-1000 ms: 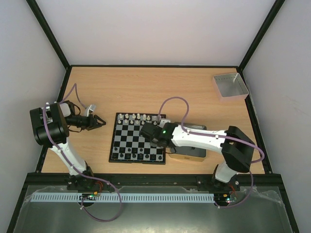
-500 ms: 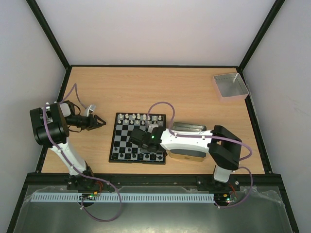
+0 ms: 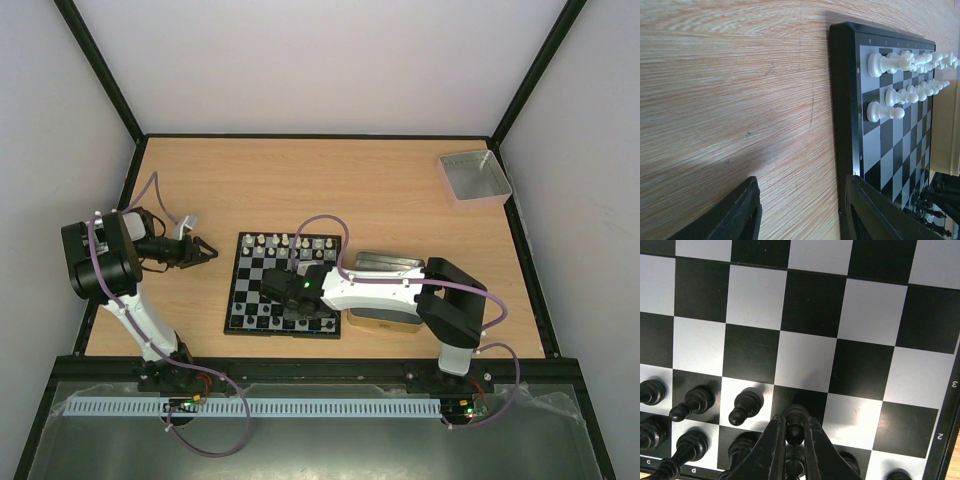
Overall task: Set up the chess pieces on the board
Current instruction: Place the chess piece on the chessboard.
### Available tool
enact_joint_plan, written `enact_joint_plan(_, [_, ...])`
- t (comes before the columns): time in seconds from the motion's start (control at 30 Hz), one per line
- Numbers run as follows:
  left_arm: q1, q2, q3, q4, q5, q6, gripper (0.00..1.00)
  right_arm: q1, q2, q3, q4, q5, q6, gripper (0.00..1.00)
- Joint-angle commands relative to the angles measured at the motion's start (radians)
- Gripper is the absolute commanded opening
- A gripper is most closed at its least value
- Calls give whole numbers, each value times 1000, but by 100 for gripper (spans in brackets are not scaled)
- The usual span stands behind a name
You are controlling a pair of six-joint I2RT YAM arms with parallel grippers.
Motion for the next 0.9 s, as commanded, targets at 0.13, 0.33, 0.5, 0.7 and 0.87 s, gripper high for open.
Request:
enact_joint_plan(0.13, [0, 79, -43, 84, -328, 11, 49, 7, 18, 17, 8, -6, -15, 9])
enact_joint_plan(0.33, [0, 77, -43, 83, -327, 11, 49, 7, 28, 19, 10, -10, -17, 12])
enact_joint_plan(0.5, [2, 77, -43, 83, -327, 12, 49, 7, 30, 18, 5, -7, -15, 13])
enact_joint_plan(0.7, [2, 77, -43, 83, -327, 13, 49, 7, 29, 28, -16, 15, -6, 17])
enact_joint_plan(0.87, [2, 77, -43, 82, -325, 14, 49, 1, 4, 50, -60, 77, 6, 22])
